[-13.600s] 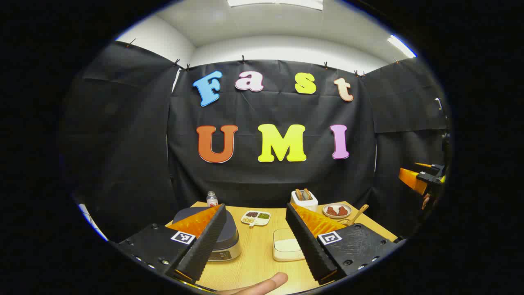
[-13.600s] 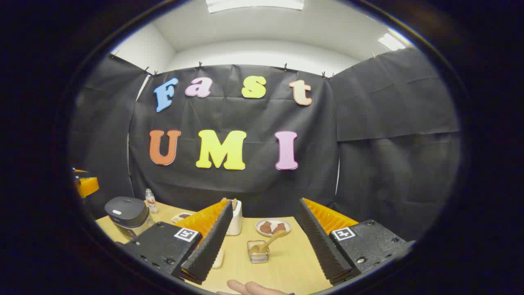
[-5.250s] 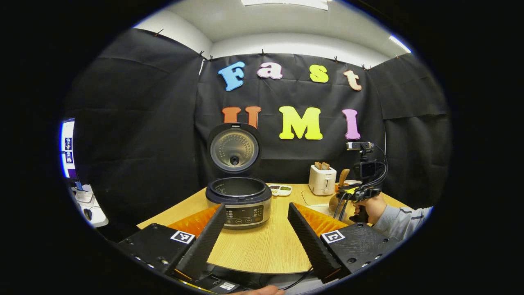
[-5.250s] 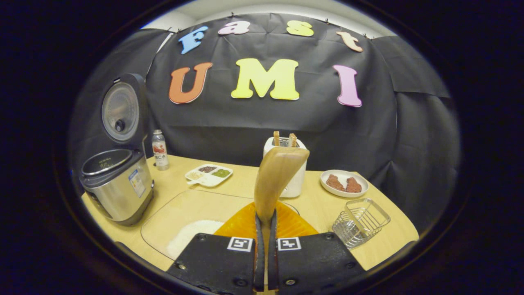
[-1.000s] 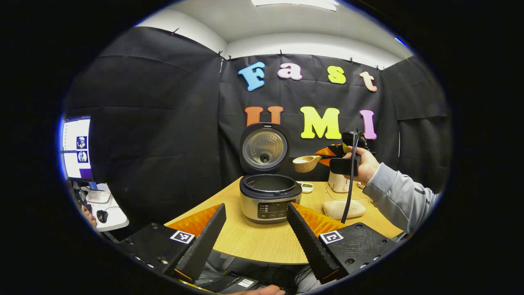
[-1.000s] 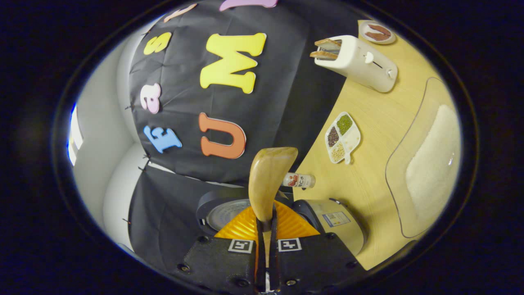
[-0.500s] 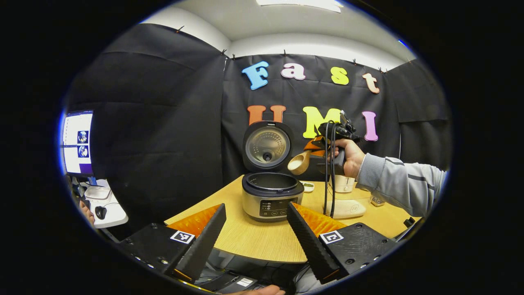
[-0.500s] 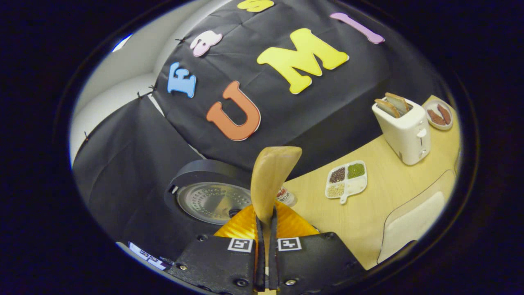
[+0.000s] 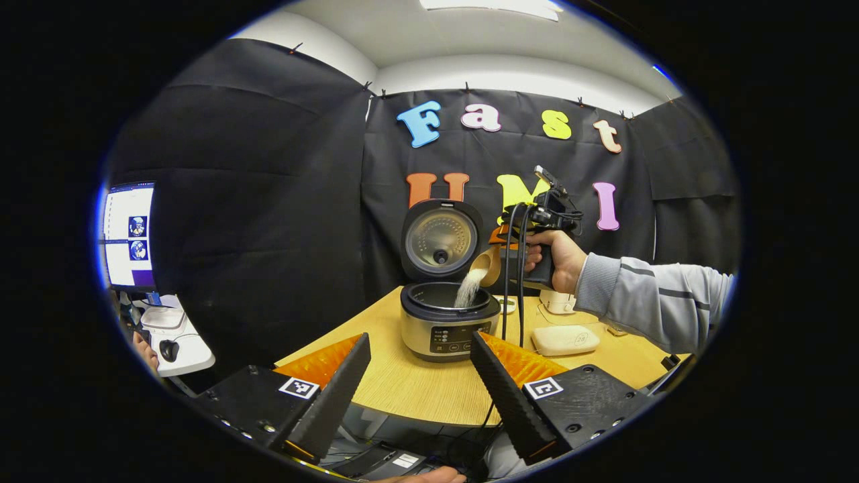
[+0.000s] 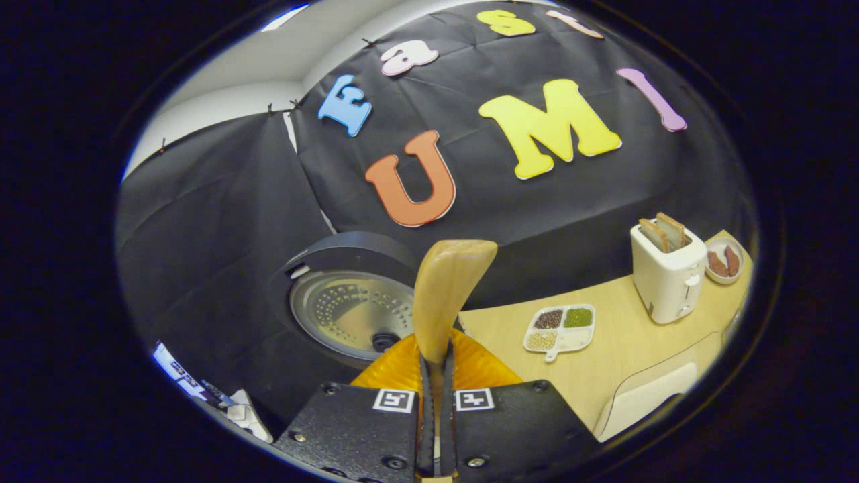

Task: Close the left gripper, press the button to open the rice cooker; take a wooden spoon from the chopstick holder with the right hand, scoop a spoonful of rice and pour it into the rice cooker, then put the wooden spoon back into the chopstick holder.

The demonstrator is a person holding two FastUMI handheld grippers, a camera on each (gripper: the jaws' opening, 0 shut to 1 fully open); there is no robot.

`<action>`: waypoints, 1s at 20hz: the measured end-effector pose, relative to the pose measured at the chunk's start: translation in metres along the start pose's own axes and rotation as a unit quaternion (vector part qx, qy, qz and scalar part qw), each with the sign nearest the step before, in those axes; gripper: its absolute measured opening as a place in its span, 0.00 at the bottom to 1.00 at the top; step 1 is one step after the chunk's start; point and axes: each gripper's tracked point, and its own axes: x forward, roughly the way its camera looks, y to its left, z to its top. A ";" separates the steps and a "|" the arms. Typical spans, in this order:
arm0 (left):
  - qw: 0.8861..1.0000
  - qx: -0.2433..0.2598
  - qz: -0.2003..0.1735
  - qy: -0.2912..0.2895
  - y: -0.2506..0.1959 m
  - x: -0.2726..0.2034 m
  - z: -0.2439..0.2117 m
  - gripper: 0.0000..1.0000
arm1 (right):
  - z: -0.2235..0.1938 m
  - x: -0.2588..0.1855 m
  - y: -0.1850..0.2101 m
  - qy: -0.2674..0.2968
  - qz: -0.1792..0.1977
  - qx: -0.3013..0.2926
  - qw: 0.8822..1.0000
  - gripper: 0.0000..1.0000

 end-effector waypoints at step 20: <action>0.999 -0.002 -0.019 0.031 -0.001 -0.003 -0.017 0.96 | -0.026 -0.014 0.073 -0.060 0.063 -0.344 0.935 0.09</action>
